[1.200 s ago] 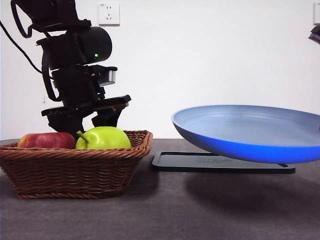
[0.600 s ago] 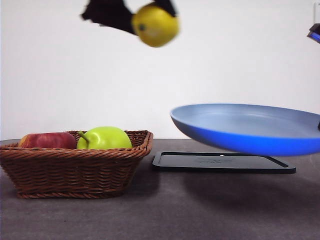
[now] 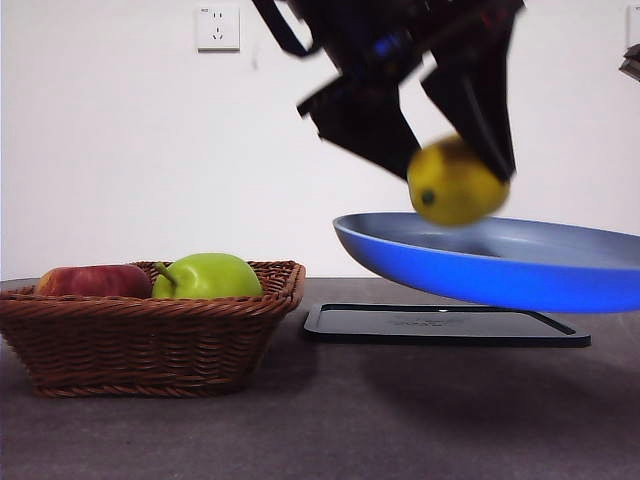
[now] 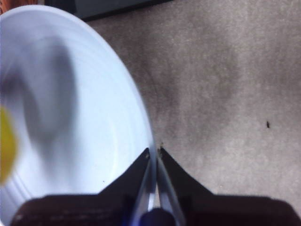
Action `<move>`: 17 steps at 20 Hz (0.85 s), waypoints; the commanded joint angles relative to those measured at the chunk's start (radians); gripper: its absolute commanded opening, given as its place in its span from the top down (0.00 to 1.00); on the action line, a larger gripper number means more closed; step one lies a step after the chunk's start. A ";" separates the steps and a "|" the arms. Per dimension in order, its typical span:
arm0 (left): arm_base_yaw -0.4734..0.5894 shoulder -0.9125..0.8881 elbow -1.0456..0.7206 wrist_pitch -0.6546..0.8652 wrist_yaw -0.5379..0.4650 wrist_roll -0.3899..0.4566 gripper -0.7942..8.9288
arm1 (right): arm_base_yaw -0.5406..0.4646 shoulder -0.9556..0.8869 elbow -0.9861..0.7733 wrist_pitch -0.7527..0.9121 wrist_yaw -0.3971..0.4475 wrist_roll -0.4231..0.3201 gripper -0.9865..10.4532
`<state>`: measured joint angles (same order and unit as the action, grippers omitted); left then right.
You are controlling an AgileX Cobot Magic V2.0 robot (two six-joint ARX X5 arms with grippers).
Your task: Take the lemon from the basket,put the lemon in the plate,hand out the plate
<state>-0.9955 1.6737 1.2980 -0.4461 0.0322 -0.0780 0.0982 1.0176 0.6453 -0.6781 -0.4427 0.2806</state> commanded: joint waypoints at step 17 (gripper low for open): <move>-0.011 -0.051 0.019 -0.075 -0.001 0.019 0.50 | 0.001 0.010 0.016 -0.003 -0.001 0.033 0.91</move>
<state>-0.9997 1.6146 1.2980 -0.5301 0.0334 -0.0628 0.0982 1.0210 0.6453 -0.6918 -0.4358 0.2939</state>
